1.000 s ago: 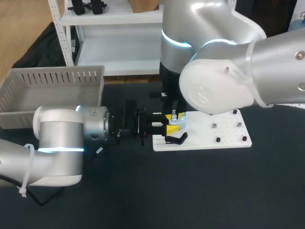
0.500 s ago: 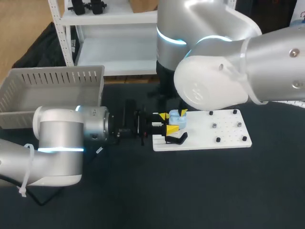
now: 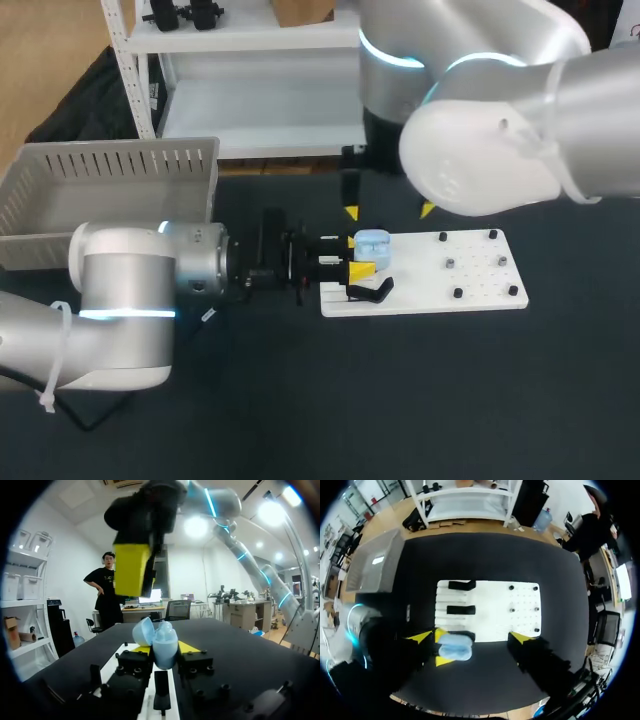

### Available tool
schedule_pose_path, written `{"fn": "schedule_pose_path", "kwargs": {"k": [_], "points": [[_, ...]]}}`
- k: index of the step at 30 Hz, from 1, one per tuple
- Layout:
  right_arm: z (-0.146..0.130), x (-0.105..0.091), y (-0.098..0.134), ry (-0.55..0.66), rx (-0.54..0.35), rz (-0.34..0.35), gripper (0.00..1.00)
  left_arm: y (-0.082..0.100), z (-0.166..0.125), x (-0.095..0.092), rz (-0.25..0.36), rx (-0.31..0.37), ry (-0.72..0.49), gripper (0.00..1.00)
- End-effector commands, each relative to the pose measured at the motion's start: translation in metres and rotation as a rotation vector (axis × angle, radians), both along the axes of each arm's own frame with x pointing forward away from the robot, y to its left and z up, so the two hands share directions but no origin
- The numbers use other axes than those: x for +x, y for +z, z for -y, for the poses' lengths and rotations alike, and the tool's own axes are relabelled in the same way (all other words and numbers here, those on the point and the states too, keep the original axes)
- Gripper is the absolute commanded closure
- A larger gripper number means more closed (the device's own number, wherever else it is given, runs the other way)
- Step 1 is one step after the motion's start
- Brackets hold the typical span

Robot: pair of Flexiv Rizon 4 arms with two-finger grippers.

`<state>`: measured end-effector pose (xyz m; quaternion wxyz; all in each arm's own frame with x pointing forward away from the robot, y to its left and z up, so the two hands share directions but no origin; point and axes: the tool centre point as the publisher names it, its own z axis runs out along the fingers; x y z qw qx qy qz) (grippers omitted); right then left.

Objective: Pick up each earbud case from the left stands, insert the matching earbuds, close the lid, and place the case in the box.

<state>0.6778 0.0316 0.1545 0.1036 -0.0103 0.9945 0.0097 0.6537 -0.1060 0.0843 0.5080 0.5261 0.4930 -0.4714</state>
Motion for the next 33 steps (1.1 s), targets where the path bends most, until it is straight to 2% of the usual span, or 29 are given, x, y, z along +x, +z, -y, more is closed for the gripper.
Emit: {"fn": "schedule_pose_path", "kwargs": {"k": [1, 5, 9, 21, 24, 28, 31, 33], "points": [[0.009, 0.014, -0.012, -0.036, -0.001, -0.001, 0.00, 0.000, 0.000, -0.001, 0.002, -0.002, 0.005, 1.00], [0.018, 0.024, -0.025, -0.065, -0.011, -0.027, 0.00, 0.000, 0.000, -0.001, 0.002, -0.002, 0.005, 1.00], [0.023, 0.019, -0.033, -0.070, -0.015, -0.049, 0.00, 0.000, 0.000, -0.001, 0.002, -0.002, 0.005, 1.00], [0.029, -0.025, -0.031, -0.042, -0.017, -0.092, 0.00, 0.000, 0.000, -0.001, 0.002, -0.002, 0.005, 1.00], [0.031, -0.028, -0.024, -0.044, -0.008, -0.051, 0.00, 0.000, 0.000, -0.001, 0.002, -0.002, 0.005, 1.00], [0.038, -0.030, -0.001, -0.030, 0.061, 0.055, 0.00, 0.000, 0.000, -0.001, 0.002, -0.002, 0.005, 1.00], [0.042, -0.039, 0.019, 0.044, 0.138, 0.106, 0.00, 0.000, 0.000, -0.001, 0.002, -0.002, 0.005, 1.00], [0.043, -0.047, 0.029, 0.118, 0.168, 0.113, 0.00, 0.000, 0.000, -0.001, 0.002, -0.002, 0.005, 1.00]]}}
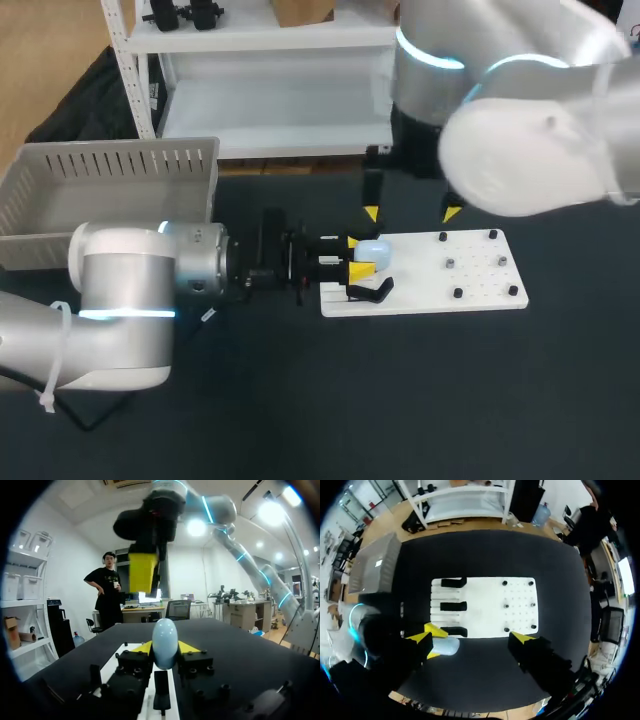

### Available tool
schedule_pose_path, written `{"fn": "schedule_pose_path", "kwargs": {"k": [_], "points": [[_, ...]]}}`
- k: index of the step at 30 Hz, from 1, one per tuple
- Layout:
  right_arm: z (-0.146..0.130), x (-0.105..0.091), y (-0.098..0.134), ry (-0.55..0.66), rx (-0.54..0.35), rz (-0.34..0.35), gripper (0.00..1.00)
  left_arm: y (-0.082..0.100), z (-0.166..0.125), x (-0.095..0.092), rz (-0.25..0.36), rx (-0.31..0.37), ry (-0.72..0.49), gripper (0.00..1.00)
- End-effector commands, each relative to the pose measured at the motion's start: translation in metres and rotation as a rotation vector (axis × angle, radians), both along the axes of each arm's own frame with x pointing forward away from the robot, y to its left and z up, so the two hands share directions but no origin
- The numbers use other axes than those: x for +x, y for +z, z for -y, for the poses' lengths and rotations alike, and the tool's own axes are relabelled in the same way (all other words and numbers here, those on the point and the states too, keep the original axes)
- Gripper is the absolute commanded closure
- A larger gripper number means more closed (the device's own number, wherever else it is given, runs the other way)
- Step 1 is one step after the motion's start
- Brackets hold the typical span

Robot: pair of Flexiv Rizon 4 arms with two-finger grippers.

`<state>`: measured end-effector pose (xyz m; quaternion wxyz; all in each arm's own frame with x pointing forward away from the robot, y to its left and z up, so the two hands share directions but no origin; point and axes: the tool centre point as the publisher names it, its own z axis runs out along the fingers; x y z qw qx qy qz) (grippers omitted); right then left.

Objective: Pick up each earbud case from the left stands, insert the matching earbuds, close the lid, and place the case in the box.

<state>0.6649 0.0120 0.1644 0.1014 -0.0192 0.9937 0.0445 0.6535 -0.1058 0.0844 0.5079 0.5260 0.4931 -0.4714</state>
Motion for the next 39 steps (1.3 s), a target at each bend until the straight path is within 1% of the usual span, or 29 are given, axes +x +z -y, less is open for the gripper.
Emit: {"fn": "schedule_pose_path", "kwargs": {"k": [1, 4, 7, 12, 16, 18, 20, 22, 24, 26, 29, 33, 35, 36, 38, 39], "points": [[0.024, -0.038, 0.022, 0.121, 0.110, 0.123, 0.00, 0.000, 0.000, -0.001, 0.002, -0.002, 0.005, 1.00], [0.026, -0.050, 0.028, 0.180, 0.119, 0.128, 0.00, 0.000, 0.000, -0.001, 0.002, -0.002, 0.005, 1.00], [0.026, -0.056, 0.030, 0.209, 0.113, 0.120, 0.00, 0.012, -0.010, 0.002, 0.013, -0.009, 0.042, 1.00], [0.026, -0.057, 0.030, 0.212, 0.111, 0.118, 0.00, 0.036, -0.025, 0.010, 0.055, -0.015, 0.088, 1.00], [0.026, -0.057, 0.030, 0.212, 0.111, 0.118, 0.00, 0.059, -0.044, 0.016, 0.108, 0.011, 0.132, 1.00], [0.026, -0.057, 0.030, 0.212, 0.111, 0.118, 0.00, 0.070, -0.061, 0.024, 0.138, 0.048, 0.172, 1.00], [0.026, -0.057, 0.030, 0.212, 0.111, 0.118, 0.00, 0.077, -0.079, 0.033, 0.147, 0.082, 0.216, 1.00], [0.026, -0.057, 0.030, 0.212, 0.111, 0.118, 0.00, 0.079, -0.098, 0.044, 0.137, 0.100, 0.267, 1.00], [0.026, -0.057, 0.030, 0.212, 0.111, 0.118, 0.00, 0.076, -0.120, 0.059, 0.105, 0.105, 0.332, 1.00], [0.026, -0.057, 0.030, 0.212, 0.111, 0.118, 0.00, 0.071, -0.142, 0.072, 0.059, 0.089, 0.403, 1.00], [0.026, -0.057, 0.030, 0.212, 0.111, 0.118, 0.00, 0.058, -0.173, 0.089, 0.003, 0.101, 0.510, 1.00], [0.026, -0.057, 0.030, 0.212, 0.111, 0.118, 0.00, 0.045, -0.213, 0.104, -0.058, 0.094, 0.632, 1.00], [0.026, -0.057, 0.030, 0.212, 0.111, 0.118, 0.00, 0.043, -0.231, 0.109, -0.077, 0.088, 0.685, 1.00], [0.026, -0.057, 0.030, 0.212, 0.111, 0.118, 0.00, 0.042, -0.239, 0.112, -0.083, 0.097, 0.705, 1.00], [0.026, -0.057, 0.030, 0.212, 0.111, 0.118, 0.00, 0.042, -0.256, 0.116, -0.101, 0.086, 0.752, 1.00], [0.026, -0.057, 0.030, 0.212, 0.111, 0.118, 0.00, 0.041, -0.263, 0.119, -0.103, 0.100, 0.770, 1.00]]}}
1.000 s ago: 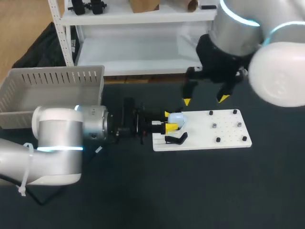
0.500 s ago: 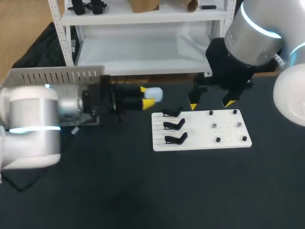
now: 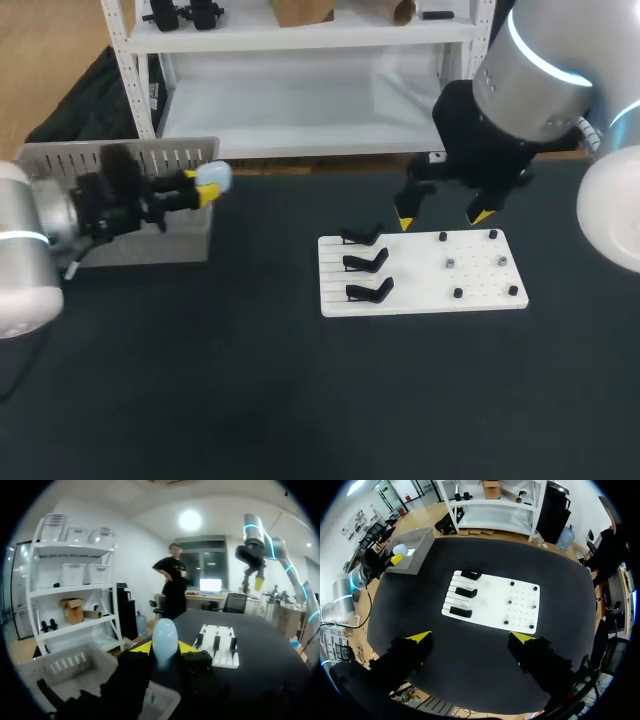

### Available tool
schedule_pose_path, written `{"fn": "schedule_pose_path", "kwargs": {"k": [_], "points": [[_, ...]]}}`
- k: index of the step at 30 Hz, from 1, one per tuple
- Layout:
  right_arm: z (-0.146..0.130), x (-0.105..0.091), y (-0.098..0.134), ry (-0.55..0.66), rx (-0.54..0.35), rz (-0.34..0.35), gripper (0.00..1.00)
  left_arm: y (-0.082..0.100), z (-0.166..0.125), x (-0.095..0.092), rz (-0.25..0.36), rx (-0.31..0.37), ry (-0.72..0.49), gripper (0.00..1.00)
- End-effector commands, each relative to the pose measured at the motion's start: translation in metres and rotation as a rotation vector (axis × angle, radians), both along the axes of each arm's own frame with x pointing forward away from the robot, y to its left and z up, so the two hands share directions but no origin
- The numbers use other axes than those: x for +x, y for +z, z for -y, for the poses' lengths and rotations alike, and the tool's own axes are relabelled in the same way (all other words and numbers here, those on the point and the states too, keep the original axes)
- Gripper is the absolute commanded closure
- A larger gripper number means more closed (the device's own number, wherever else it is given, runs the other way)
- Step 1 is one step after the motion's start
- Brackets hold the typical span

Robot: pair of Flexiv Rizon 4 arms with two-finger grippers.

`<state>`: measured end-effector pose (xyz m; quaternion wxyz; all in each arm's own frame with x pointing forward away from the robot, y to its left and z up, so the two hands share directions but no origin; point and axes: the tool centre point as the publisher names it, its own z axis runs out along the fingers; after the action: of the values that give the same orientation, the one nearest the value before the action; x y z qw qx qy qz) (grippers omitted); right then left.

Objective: Pick up each earbud case from the left stands, insert the matching earbuds, close the lid, and place the case in the box.

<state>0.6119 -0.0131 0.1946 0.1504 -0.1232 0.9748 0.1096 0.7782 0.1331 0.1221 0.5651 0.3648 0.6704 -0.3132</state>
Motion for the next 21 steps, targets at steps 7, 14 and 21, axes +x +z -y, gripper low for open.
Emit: {"fn": "schedule_pose_path", "kwargs": {"k": [7, 14, 21], "points": [[0.001, -0.004, 0.000, -0.006, 0.001, 0.010, 0.00, 0.006, -0.058, 0.020, -0.007, 0.039, 0.293, 1.00], [0.001, -0.004, 0.000, -0.006, 0.001, 0.010, 0.00, 0.013, -0.072, 0.050, -0.052, 0.107, 0.333, 1.00], [0.001, -0.004, 0.000, -0.006, 0.001, 0.010, 0.00, 0.010, -0.076, 0.062, -0.118, 0.165, 0.360, 0.00]]}}
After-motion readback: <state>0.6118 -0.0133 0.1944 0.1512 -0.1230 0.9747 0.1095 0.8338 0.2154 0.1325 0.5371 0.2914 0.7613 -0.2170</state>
